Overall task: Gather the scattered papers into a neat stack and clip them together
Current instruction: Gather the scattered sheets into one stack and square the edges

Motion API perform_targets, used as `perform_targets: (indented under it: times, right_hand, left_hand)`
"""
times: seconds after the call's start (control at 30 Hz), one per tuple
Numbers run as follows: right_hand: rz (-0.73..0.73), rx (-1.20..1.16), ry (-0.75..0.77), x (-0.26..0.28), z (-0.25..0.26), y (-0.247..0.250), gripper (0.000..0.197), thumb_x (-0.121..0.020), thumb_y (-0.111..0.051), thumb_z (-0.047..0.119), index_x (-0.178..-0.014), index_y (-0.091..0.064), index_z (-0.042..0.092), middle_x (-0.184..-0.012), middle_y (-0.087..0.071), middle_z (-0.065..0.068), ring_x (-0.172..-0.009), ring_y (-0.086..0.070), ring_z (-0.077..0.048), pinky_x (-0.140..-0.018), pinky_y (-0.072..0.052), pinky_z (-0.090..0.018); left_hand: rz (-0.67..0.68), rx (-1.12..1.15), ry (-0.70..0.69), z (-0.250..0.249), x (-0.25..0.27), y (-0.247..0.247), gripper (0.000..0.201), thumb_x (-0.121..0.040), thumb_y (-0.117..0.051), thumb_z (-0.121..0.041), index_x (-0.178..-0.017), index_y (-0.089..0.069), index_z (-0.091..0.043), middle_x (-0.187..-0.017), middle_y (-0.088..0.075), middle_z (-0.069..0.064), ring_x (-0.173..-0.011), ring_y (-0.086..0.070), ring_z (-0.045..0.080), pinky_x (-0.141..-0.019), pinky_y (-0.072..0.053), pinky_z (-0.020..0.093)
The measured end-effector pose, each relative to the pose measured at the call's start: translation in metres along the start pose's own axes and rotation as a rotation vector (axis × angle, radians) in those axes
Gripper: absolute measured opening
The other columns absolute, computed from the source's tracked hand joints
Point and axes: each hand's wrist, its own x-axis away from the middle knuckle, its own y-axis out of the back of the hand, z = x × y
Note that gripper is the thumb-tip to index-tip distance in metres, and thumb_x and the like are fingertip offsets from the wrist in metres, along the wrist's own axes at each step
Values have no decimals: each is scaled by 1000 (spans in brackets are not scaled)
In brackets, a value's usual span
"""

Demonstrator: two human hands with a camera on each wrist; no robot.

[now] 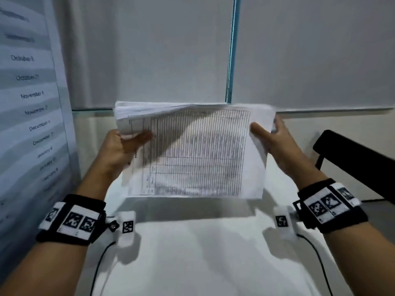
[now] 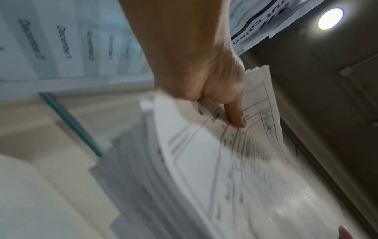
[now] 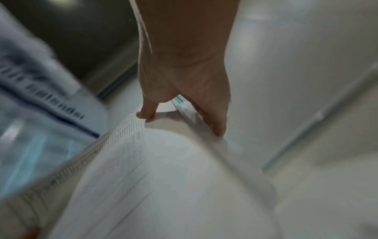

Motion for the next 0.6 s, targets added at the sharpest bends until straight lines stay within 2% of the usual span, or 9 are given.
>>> perform_targets:
  times: [0.07, 0.13, 0.2, 0.27, 0.33, 0.4, 0.43, 0.53, 0.6]
  right_hand:
    - [22, -145, 3, 1, -13, -7, 74, -67, -84, 48, -127, -61, 11, -117, -74, -8, -103, -73, -25, -102, -52, -53]
    - [-51, -142, 33, 1, -14, -13, 47, -75, -78, 37, -113, -66, 12, -104, -78, -6, -91, -75, -23, -93, -57, -48]
    - [-98, -216, 22, -4, -18, -12, 47, -77, -77, 31, -117, -59, 11, -102, -77, -7, -86, -75, -23, -84, -59, -44]
    - [-59, -326, -29, -8, -22, -7, 60, -79, -75, 25, -130, -51, 7, -106, -76, -10, -86, -74, -24, -77, -61, -40]
    - [29, -341, -70, -9, -23, -3, 54, -84, -71, 18, -132, -52, 5, -109, -76, -11, -89, -74, -24, -75, -61, -35]
    - [65, -342, -31, -9, -20, 0, 31, -91, -65, 9, -121, -61, 5, -101, -78, -6, -83, -74, -18, -71, -60, -28]
    - [38, -351, 5, -9, -18, 2, 22, -92, -63, 4, -113, -63, 7, -94, -78, -2, -78, -73, -14, -67, -59, -25]
    - [-34, -362, 123, -5, -11, 3, 21, -91, -63, -2, -104, -69, 13, -90, -78, 1, -77, -72, -13, -70, -59, -26]
    - [-9, -317, 176, 1, -9, -1, 26, -91, -65, 3, -106, -75, 22, -97, -77, 2, -81, -69, -13, -73, -60, -27]
  left_hand:
    - [3, 56, -18, 7, -1, -7, 25, -84, -76, -13, -93, -81, -36, -91, -79, -16, -89, -72, 6, -83, -56, 24]
    - [-15, 77, -17, 14, -5, -10, 37, -86, -73, -3, -97, -81, -37, -103, -79, -10, -103, -72, 11, -100, -54, 35]
    - [-13, 119, -24, 19, -7, -8, 28, -83, -75, -9, -105, -81, -26, -110, -78, -1, -109, -72, 18, -105, -52, 40]
    - [-13, 143, -19, 23, -7, -4, 39, -81, -75, -13, -120, -73, -7, -117, -76, 6, -115, -70, 25, -105, -52, 38]
    - [-1, 139, 3, 28, -10, 3, 48, -80, -74, -15, -125, -67, 1, -114, -77, 2, -114, -71, 23, -101, -54, 30]
    - [31, 123, 42, 28, -12, 7, 50, -79, -73, -15, -125, -66, 3, -107, -79, -5, -108, -73, 15, -91, -56, 19]
    - [45, 104, 47, 28, -12, 7, 50, -79, -73, -15, -125, -66, 4, -105, -79, -7, -105, -74, 13, -86, -56, 15]
    - [31, 75, 63, 29, -15, 7, 34, -87, -71, -6, -119, -69, 6, -100, -80, -5, -92, -77, 12, -75, -56, 11]
    - [-16, 67, 51, 29, -14, 4, 29, -89, -70, 1, -118, -69, 4, -95, -79, -9, -89, -77, 8, -77, -57, 12]
